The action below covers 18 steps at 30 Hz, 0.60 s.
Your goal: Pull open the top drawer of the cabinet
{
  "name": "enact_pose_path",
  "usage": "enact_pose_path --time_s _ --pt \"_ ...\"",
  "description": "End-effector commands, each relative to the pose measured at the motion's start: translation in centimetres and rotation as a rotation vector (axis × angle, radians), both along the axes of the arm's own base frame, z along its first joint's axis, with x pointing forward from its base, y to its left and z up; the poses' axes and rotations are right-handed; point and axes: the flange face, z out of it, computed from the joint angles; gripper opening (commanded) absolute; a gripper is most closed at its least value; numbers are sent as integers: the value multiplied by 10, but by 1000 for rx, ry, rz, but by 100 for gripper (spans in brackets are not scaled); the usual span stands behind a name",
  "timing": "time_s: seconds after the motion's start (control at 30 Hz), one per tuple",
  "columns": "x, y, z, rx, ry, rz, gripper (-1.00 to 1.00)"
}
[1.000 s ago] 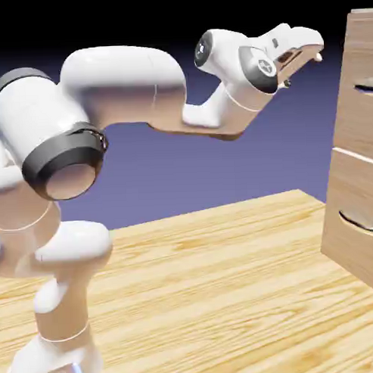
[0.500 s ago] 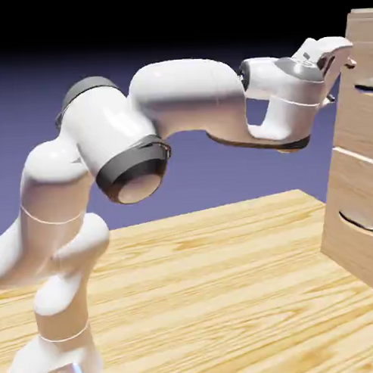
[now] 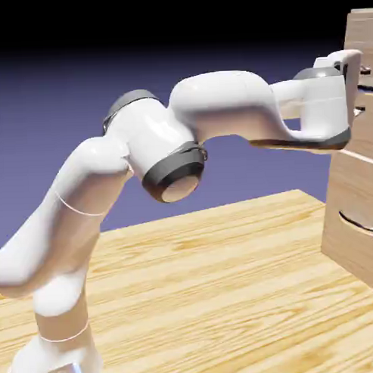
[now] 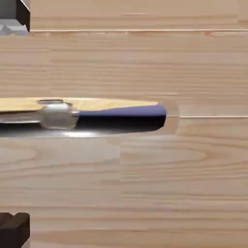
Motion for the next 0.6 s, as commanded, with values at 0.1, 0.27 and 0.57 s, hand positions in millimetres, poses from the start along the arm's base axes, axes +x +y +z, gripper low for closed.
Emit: enact_pose_path --time_s 0.1,0.27,0.57 --pt "15 1 -4 -4 3 0 -100" --pt "-10 1 -4 -4 3 0 -100" --pt "-74 1 -4 -4 3 0 -100"
